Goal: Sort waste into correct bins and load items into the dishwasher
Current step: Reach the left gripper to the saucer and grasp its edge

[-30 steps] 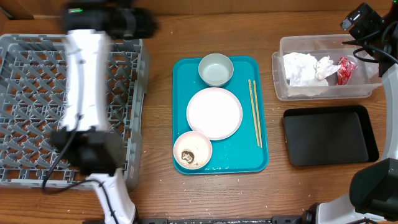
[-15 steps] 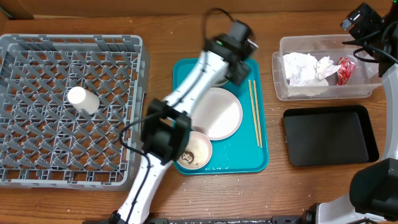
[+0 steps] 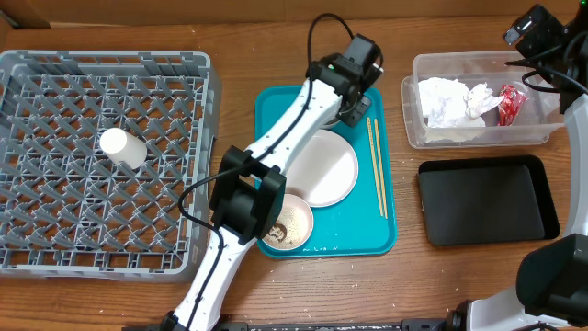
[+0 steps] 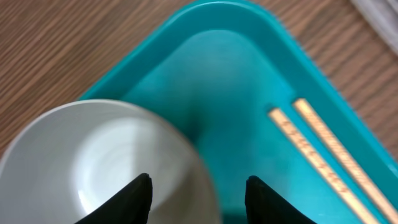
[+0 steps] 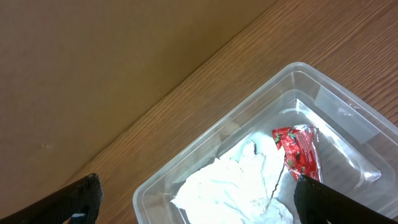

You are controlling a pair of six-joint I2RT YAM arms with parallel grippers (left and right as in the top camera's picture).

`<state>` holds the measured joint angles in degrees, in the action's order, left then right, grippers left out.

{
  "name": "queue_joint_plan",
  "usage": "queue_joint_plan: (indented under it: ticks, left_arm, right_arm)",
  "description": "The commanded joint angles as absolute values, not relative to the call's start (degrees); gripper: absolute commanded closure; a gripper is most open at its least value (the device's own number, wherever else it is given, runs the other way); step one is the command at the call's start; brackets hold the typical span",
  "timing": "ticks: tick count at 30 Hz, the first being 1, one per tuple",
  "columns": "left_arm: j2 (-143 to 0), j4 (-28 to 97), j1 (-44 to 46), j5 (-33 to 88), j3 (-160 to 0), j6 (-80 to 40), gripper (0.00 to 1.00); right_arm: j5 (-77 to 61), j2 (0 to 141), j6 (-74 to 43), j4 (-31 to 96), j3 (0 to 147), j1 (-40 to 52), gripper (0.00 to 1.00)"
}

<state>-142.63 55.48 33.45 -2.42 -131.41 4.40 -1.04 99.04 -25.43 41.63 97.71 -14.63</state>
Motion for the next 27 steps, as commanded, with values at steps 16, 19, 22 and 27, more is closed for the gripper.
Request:
queue_joint_plan:
  ticks: [16, 19, 22, 27]
  left_arm:
    - [-143.2, 54.8, 32.6, 1.5, -128.7, 2.1, 0.78]
    - [-143.2, 55.2, 32.6, 1.5, -128.7, 2.1, 0.83]
    - [-143.2, 56.3, 32.6, 1.5, -128.7, 2.1, 0.82]
    - [-143.2, 56.7, 32.6, 1.5, -128.3, 2.1, 0.8]
  right_arm:
    - [-0.5, 98.0, -25.7, 41.3, 98.3, -14.7, 0.0]
    - [-0.5, 98.0, -25.7, 41.3, 98.3, -14.7, 0.0]
    - [-0.5, 98.0, -25.7, 41.3, 98.3, -14.7, 0.0]
    - [-0.5, 98.0, -25.7, 41.3, 98.3, -14.7, 0.0]
